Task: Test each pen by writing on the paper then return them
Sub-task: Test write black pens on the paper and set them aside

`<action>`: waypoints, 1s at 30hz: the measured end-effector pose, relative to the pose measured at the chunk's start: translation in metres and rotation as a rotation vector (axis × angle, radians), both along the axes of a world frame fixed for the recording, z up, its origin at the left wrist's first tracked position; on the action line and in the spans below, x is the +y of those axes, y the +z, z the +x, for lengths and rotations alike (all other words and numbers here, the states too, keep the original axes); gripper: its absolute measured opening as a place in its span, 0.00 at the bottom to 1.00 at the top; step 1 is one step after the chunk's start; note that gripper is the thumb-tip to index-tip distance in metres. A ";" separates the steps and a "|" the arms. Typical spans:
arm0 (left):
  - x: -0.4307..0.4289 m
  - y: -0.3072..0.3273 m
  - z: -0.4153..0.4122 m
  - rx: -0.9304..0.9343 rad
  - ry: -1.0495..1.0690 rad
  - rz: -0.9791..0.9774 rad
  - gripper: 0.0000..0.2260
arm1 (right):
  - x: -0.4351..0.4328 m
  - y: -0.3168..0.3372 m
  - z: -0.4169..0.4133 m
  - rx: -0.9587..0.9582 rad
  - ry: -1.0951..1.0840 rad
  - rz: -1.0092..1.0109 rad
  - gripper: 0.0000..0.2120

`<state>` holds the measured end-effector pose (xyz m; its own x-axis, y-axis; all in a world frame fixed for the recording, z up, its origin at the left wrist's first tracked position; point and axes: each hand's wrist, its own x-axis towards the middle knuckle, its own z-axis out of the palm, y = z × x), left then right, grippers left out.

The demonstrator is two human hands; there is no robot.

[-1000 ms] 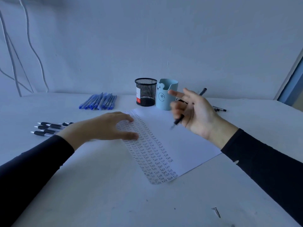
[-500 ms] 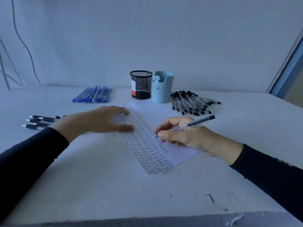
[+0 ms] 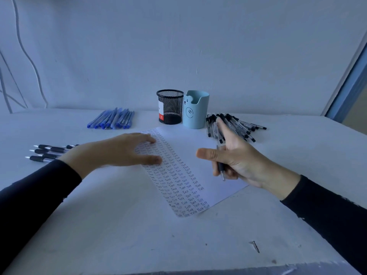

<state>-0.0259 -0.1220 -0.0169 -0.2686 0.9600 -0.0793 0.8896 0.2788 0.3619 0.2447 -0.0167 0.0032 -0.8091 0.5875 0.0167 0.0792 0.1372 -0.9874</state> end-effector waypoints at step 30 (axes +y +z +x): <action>-0.002 -0.001 0.001 -0.002 0.001 0.010 0.47 | -0.001 -0.021 -0.004 0.050 -0.021 0.210 0.21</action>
